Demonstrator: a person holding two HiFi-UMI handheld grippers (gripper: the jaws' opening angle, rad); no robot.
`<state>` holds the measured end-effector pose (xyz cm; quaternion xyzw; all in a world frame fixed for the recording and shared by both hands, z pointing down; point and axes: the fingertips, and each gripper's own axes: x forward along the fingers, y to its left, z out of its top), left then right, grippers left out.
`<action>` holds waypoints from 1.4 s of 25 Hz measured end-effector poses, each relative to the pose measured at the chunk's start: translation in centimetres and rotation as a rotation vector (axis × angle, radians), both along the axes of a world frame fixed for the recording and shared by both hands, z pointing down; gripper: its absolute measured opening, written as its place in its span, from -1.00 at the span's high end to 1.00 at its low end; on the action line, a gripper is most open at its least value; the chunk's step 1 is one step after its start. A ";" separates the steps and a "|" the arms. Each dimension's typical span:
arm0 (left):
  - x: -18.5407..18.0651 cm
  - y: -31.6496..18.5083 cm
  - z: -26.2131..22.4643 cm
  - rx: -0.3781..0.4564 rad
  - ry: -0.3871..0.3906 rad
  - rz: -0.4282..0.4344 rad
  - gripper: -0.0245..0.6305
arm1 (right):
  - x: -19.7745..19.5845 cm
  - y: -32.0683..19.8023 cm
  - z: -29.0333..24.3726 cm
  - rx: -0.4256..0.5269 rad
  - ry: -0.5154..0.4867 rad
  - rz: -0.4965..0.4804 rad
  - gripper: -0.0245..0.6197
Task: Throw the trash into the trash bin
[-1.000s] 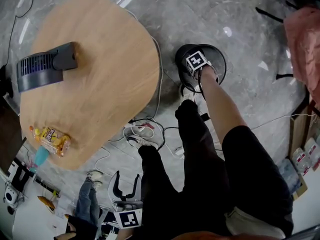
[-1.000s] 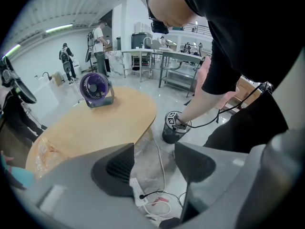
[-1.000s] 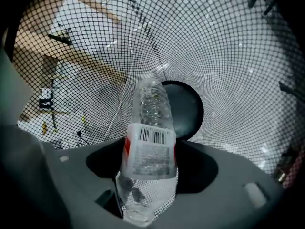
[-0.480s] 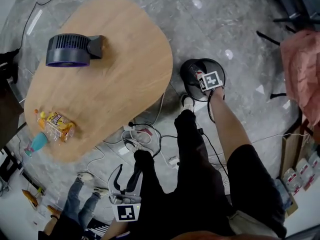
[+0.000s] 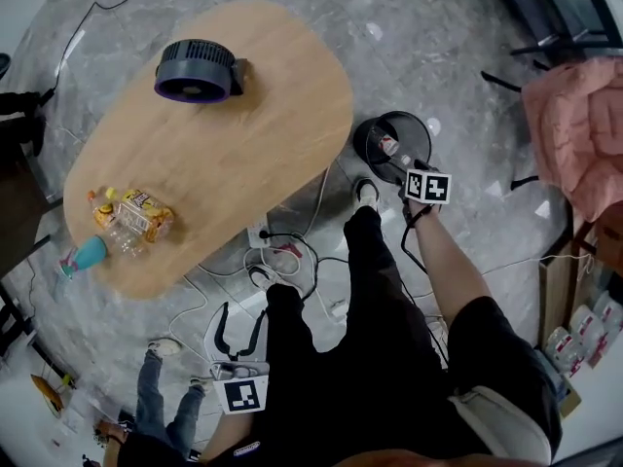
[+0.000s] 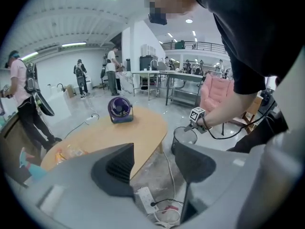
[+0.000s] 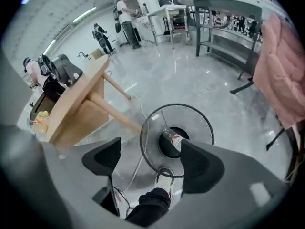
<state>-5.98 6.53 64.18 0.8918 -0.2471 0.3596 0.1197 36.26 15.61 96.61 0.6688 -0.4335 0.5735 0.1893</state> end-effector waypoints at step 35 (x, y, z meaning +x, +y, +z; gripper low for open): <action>-21.7 -10.4 -20.9 0.424 0.157 -0.558 0.11 | -41.8 -16.5 -56.1 1.027 0.010 -0.885 -0.29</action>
